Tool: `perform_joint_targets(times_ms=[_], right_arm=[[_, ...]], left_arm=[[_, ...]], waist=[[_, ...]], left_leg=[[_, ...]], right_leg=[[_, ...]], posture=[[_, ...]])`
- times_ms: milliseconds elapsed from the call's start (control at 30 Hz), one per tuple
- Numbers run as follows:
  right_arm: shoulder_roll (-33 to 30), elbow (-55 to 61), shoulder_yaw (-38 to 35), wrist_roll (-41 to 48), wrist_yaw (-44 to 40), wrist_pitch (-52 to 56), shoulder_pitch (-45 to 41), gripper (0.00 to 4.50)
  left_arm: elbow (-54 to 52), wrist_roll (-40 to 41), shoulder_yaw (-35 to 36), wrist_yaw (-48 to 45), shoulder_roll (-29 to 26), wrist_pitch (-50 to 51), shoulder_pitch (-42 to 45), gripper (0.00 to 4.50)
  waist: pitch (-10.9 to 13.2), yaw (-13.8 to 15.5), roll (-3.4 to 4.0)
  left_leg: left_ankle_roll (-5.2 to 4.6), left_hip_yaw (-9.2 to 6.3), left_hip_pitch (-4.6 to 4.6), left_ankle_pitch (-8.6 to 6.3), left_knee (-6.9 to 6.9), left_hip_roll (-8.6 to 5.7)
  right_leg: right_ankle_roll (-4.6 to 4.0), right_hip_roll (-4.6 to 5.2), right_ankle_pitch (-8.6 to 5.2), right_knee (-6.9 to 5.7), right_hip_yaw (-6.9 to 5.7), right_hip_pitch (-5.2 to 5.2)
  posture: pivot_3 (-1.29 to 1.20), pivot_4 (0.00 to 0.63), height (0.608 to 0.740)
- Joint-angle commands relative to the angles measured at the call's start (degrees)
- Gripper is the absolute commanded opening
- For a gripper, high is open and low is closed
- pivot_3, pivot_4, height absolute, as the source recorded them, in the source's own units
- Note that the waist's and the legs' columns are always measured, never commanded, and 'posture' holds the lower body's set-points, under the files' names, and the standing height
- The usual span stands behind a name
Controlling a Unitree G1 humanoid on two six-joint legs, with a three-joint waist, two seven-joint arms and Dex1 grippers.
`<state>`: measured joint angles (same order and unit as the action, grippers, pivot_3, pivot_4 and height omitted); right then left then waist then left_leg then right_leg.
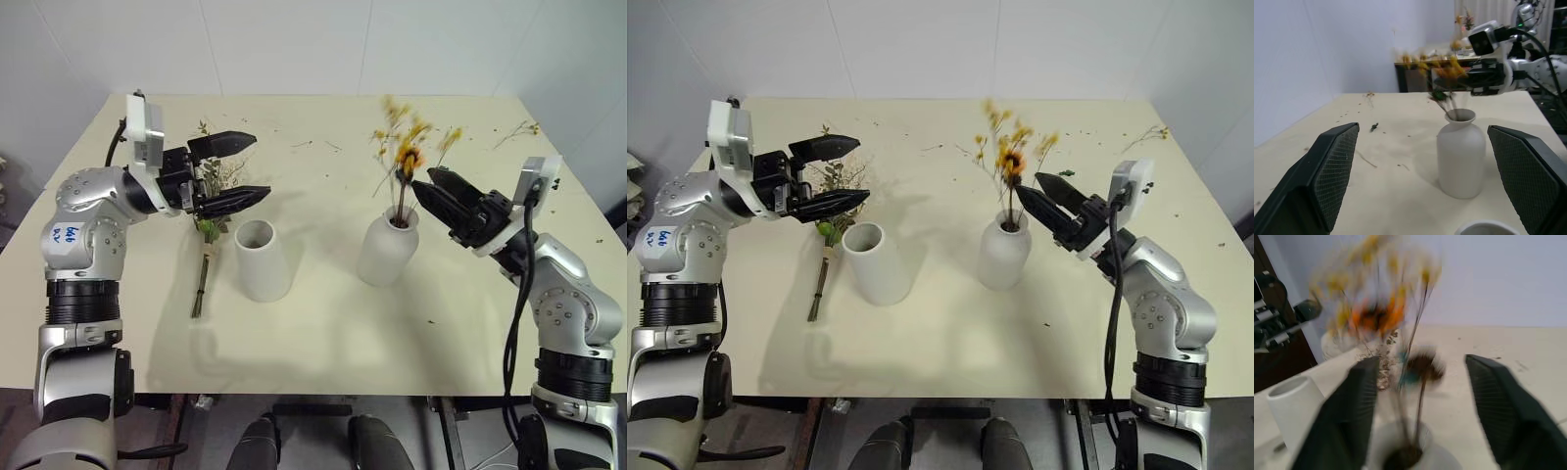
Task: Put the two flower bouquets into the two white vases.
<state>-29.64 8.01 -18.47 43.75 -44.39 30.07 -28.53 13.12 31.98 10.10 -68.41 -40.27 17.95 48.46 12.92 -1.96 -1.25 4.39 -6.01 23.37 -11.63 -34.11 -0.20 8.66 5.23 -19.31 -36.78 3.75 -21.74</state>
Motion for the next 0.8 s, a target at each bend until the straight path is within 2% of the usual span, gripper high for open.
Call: perform_joint_targets(times_ms=[33,167,267,367,533,600,700,800], right_arm=[[-4.3,2.8,-0.8,-1.0,-3.7,-2.3,0.3,4.48],[-12.9,-0.6,-2.2,-1.9,-10.7,-2.6,0.1,4.48],[-19.7,-3.3,-3.1,-2.0,-17.3,-2.3,1.0,4.48],[-27.7,-1.5,-2.9,0.9,-26.9,2.7,5.3,4.48],[-28.4,-0.5,-2.9,-1.9,-26.6,-1.7,6.7,4.48],[-28.5,-0.7,-3.0,-2.3,-26.8,-2.2,6.7,4.48],[-28.3,0.2,-2.9,-2.0,-26.8,-2.4,7.0,4.48],[-27.7,1.5,-2.5,-1.8,-26.6,-2.6,7.0,4.48]], left_arm=[[-0.1,-1.7,2.2,0.7,-4.5,0.0,-0.4,4.50],[1.1,-6.5,1.5,4.7,-12.1,5.4,-1.6,4.50],[0.9,-9.6,-1.5,9.9,-18.2,21.2,-3.0,4.50],[-1.2,-8.8,-3.3,12.6,-20.4,34.5,-4.9,4.50],[-7.8,-9.2,-5.6,20.0,-16.1,45.3,-8.1,4.50],[-10.4,-9.8,-6.3,24.9,-12.7,50.4,-8.2,4.50],[-11.2,-10.1,-6.1,29.7,-7.6,52.8,-8.0,4.50],[-10.7,-10.7,-6.5,32.1,-5.3,53.7,-7.2,4.50]], waist=[[0.0,0.0,0.00],[0.0,0.0,0.01],[0.0,0.0,0.00],[0.0,0.1,0.04],[0.0,0.3,-0.04],[0.0,0.3,-0.09],[0.0,0.3,-0.09],[0.0,0.3,-0.09]], left_leg=[[0.00,0.00,-0.01,0.00,0.02,0.01],[-0.01,0.00,-0.01,-0.01,0.07,0.00],[-0.04,0.00,-0.02,-0.03,0.12,0.00],[-0.08,0.02,-0.02,-0.05,0.17,-0.01],[-0.15,0.01,-0.02,-0.10,0.13,-0.02],[-0.14,0.00,-0.01,-0.10,0.07,-0.02],[-0.13,0.01,-0.04,-0.10,0.06,-0.04],[-0.11,0.00,-0.03,-0.09,0.06,-0.03]], right_leg=[[-0.02,-0.01,-0.01,0.00,0.00,0.00],[-0.03,0.01,-0.02,0.06,0.00,0.00],[-0.03,0.00,-0.02,0.18,-0.01,0.04],[-0.01,0.02,-0.05,0.21,0.00,0.04],[0.00,0.04,-0.14,0.20,0.00,0.11],[0.00,0.02,-0.13,0.17,-0.01,0.11],[0.00,0.06,-0.12,0.18,-0.01,0.12],[0.00,0.05,-0.12,0.19,-0.01,0.11]], posture=[[0.00,0.150,0.740],[0.00,0.150,0.740],[0.00,0.150,0.740],[0.00,0.150,0.740],[0.00,0.150,0.740],[0.00,0.150,0.740],[0.00,0.150,0.740],[0.00,0.150,0.740]])
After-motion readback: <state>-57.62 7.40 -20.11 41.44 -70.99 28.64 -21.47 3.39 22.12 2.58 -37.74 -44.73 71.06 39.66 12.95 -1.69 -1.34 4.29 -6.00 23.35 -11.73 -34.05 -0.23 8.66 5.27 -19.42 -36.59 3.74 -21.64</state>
